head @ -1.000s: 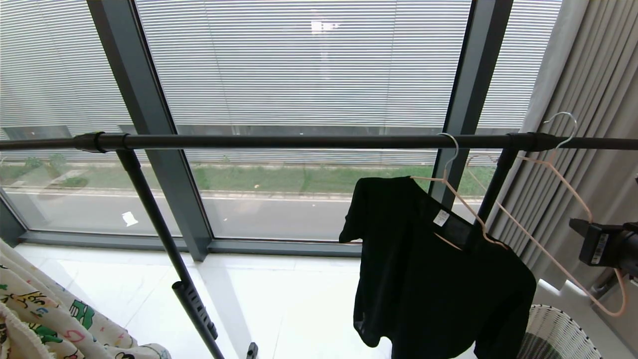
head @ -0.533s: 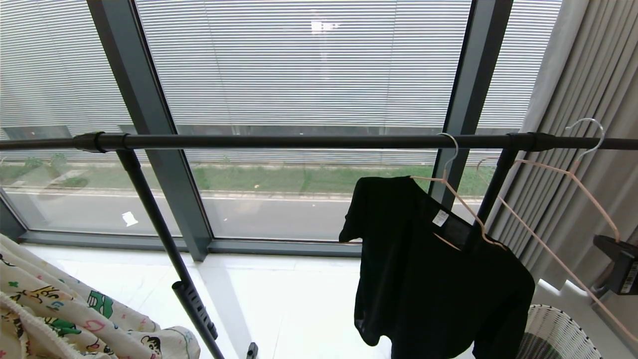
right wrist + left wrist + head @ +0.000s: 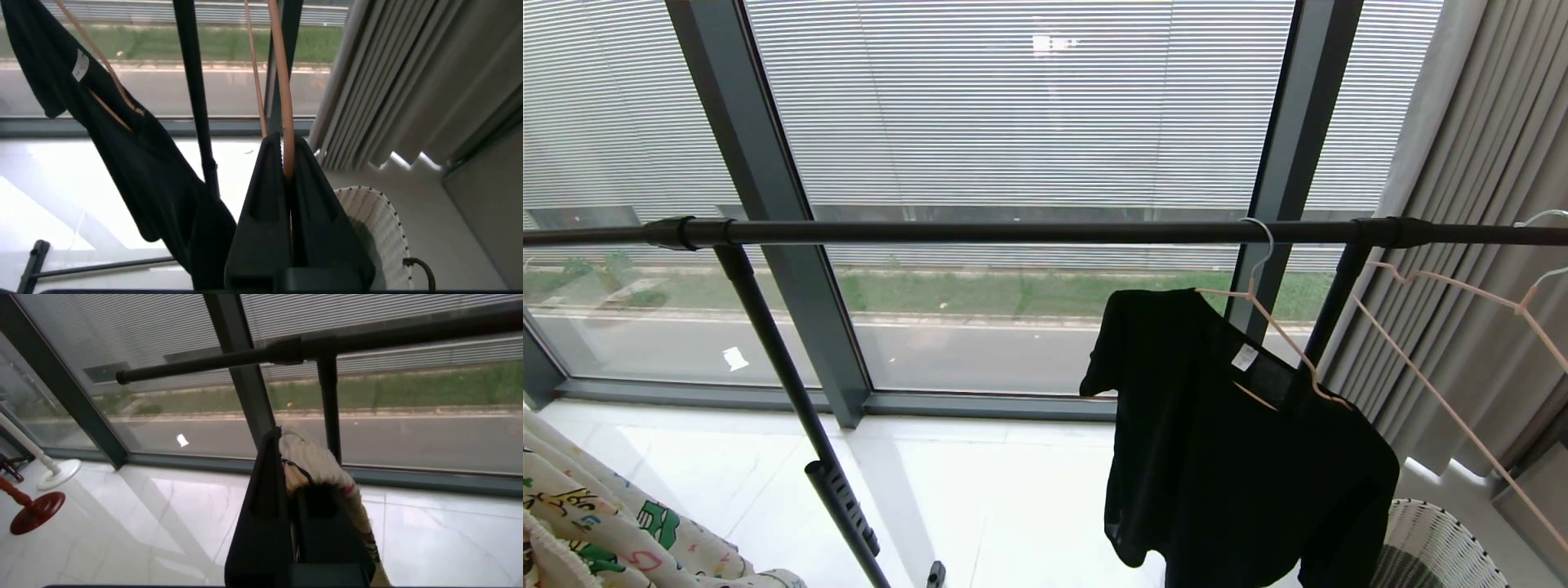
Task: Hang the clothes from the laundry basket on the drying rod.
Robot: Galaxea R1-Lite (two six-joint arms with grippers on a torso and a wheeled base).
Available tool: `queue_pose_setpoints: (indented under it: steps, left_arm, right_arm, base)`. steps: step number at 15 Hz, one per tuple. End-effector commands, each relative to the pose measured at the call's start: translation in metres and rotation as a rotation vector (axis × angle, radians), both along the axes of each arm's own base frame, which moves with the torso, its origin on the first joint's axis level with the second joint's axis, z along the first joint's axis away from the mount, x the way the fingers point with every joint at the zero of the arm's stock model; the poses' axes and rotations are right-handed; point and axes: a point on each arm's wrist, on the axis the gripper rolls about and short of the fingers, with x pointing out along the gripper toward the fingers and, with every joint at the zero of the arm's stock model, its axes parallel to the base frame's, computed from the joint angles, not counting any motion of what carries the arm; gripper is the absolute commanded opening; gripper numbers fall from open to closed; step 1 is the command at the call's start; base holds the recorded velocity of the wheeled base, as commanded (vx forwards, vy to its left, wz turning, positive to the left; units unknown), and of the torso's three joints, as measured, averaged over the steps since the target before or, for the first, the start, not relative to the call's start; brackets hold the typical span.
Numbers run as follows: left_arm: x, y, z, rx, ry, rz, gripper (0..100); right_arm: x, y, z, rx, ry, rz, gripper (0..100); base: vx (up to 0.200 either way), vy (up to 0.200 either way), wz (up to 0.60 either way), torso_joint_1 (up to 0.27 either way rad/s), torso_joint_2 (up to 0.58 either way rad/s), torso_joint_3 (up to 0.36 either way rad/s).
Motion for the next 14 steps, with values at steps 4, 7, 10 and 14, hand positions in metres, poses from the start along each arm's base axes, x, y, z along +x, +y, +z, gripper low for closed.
queue_pose_setpoints:
  steps: [4, 7, 10, 14]
  left_arm:
    - [0.0000, 0.0000, -0.0010, 0.001, 0.003, 0.001, 0]
    - [-0.0004, 0.0001, -0.0007, 0.000, 0.000, 0.001, 0]
    - [0.0000, 0.0000, -0.0008, 0.000, 0.001, 0.001, 0]
    - [0.0004, 0.0000, -0.0010, 0.001, 0.004, 0.001, 0]
  right_arm:
    - [-0.0100, -0.0009, -0.0039, -0.008, -0.016, 0.002, 0]
    - [-0.0102, -0.0009, -0.0047, -0.021, -0.013, 0.003, 0]
    - [-0.0116, -0.0010, -0.0051, -0.023, -0.016, 0.005, 0]
    - [-0.0123, -0.0011, -0.0048, -0.037, -0.021, 0.008, 0]
  base:
    - [-0.150, 0.000, 0.00, 0.005, 0.00, 0.002]
    - [-0.200, 0.000, 0.00, -0.003, 0.00, 0.004]
    - [-0.200, 0.000, 0.00, 0.001, 0.00, 0.004]
    - [-0.200, 0.000, 0.00, 0.004, 0.00, 0.000]
